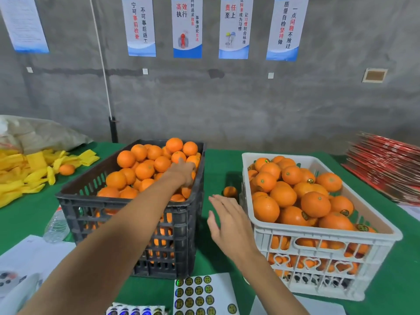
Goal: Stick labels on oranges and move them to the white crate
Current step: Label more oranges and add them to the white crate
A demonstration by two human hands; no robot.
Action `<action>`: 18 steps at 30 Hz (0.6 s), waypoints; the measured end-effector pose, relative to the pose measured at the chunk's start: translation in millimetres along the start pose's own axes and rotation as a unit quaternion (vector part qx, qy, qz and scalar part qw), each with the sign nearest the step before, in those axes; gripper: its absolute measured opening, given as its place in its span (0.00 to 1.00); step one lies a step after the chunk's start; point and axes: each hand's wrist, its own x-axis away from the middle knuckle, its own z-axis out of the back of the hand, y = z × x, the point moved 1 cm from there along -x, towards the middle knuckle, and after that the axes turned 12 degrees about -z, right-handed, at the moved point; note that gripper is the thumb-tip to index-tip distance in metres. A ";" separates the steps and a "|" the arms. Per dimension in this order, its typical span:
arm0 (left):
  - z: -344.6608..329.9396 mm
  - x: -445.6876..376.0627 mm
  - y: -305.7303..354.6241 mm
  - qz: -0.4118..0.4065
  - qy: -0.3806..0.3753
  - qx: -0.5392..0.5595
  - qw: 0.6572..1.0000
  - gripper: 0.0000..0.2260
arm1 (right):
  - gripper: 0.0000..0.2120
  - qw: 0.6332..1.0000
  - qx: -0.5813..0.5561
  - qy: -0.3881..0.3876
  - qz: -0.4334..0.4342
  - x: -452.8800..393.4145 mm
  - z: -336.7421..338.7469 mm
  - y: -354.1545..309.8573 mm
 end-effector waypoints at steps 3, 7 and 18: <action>4.3 19.9 1.3 -0.014 0.219 0.027 0.975 0.24 | 0.23 0.978 -0.173 -0.058 -0.103 -13.9 7.9 -13.3; -1.2 62.4 29.2 -0.062 0.406 0.137 0.901 0.29 | 0.24 0.952 -0.266 -0.043 -0.148 -35.6 23.5 -31.9; -154.9 149.1 95.5 -0.144 0.367 0.341 0.853 0.28 | 0.24 0.942 -0.273 -0.093 -0.174 89.3 -7.7 24.8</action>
